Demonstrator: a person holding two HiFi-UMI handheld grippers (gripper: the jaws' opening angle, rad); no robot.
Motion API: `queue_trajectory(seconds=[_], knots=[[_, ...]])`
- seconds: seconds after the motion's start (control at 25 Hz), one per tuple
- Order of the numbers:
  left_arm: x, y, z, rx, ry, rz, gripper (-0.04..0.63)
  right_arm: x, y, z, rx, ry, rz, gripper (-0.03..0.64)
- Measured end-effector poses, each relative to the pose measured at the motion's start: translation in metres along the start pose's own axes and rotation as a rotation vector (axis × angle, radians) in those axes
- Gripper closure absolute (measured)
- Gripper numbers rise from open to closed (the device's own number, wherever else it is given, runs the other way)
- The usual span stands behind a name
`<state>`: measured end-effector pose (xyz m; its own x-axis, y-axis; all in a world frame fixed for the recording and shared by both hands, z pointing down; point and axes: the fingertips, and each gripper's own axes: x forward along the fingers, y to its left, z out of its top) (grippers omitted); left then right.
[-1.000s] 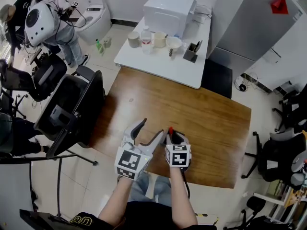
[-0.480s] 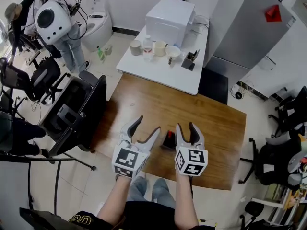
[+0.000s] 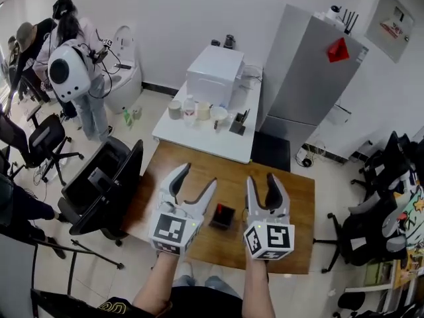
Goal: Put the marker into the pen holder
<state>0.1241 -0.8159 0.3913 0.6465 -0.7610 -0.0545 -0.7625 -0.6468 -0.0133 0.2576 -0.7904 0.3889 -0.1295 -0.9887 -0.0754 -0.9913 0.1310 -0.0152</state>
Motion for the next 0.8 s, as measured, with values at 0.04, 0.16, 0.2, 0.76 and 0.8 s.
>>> queue_trajectory(seconds=[0.04, 0.16, 0.2, 0.76, 0.8], knots=[[-0.003, -0.004, 0.005, 0.012, -0.002, -0.006, 0.311, -0.004, 0.004, 0.006, -0.004, -0.018, 0.012, 0.409], [-0.011, -0.015, 0.021, 0.038, -0.006, -0.004, 0.311, -0.018, 0.013, 0.021, 0.008, -0.049, 0.058, 0.357], [-0.014, -0.019, 0.026, 0.042, -0.015, 0.003, 0.311, -0.023, 0.013, 0.027, 0.014, -0.067, 0.069, 0.348], [-0.119, -0.178, -0.016, 0.052, 0.071, 0.196, 0.328, -0.195, -0.030, -0.019, -0.009, 0.031, 0.160, 0.365], [-0.122, -0.189, -0.019, 0.061, 0.090, 0.195, 0.327, -0.203, -0.031, -0.021, -0.001, 0.049, 0.175, 0.365]])
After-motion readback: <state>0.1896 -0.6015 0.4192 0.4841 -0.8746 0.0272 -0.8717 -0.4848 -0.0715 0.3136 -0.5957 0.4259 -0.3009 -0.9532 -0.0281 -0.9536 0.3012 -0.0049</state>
